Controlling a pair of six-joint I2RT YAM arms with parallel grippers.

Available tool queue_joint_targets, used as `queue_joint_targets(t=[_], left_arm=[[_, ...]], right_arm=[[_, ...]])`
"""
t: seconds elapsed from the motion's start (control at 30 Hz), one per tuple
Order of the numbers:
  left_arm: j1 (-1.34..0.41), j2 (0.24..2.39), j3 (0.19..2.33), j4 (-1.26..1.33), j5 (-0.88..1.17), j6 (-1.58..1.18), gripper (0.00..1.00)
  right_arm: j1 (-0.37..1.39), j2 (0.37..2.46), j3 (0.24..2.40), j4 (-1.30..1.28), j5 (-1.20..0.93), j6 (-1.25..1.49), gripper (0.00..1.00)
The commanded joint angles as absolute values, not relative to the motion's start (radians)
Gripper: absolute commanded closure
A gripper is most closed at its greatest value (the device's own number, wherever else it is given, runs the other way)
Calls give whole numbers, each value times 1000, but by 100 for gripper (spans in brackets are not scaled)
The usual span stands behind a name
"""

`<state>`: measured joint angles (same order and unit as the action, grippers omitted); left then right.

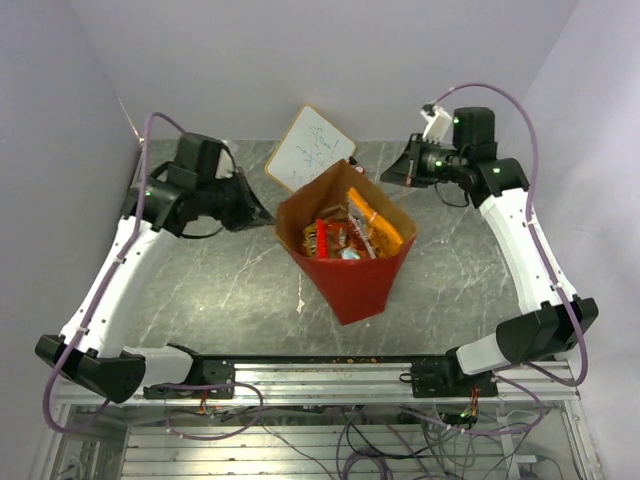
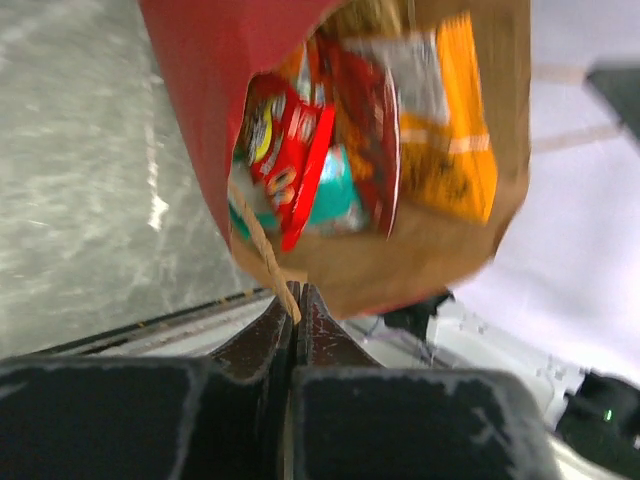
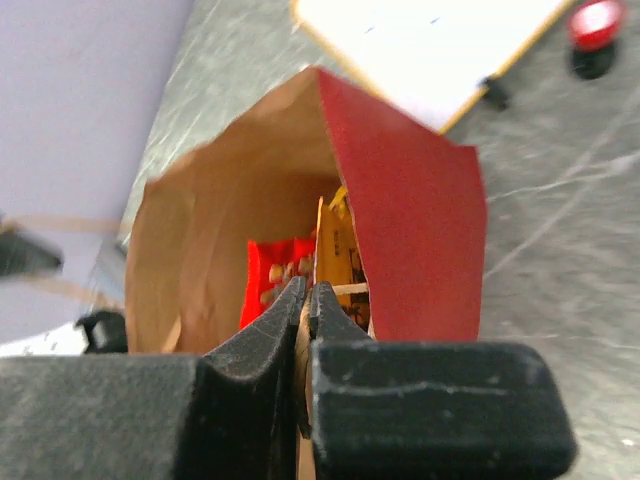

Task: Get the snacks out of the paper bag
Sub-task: Adjust the paper bag at the center of the board.

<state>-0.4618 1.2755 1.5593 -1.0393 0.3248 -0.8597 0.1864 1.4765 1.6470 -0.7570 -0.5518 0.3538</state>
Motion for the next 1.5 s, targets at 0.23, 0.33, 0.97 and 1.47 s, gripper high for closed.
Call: queue_joint_targets(t=[0.23,0.33,0.97,1.47], left_arm=[[-56,1399,1982,-1446,193,-514,93],[14,1456,2111,-1498,143,-450,93],[93,1334,1744,-1038,642,-545,93],[94,1274,1610,-902,688,-692,93]], right_arm=[[630,1468,1579,-465,-589,650,100],[718,1521,1625,-475,-580,643,100],[764,1464,1438,-640,-192,632,87],[547,1502,1610,-731,-336,619,0]])
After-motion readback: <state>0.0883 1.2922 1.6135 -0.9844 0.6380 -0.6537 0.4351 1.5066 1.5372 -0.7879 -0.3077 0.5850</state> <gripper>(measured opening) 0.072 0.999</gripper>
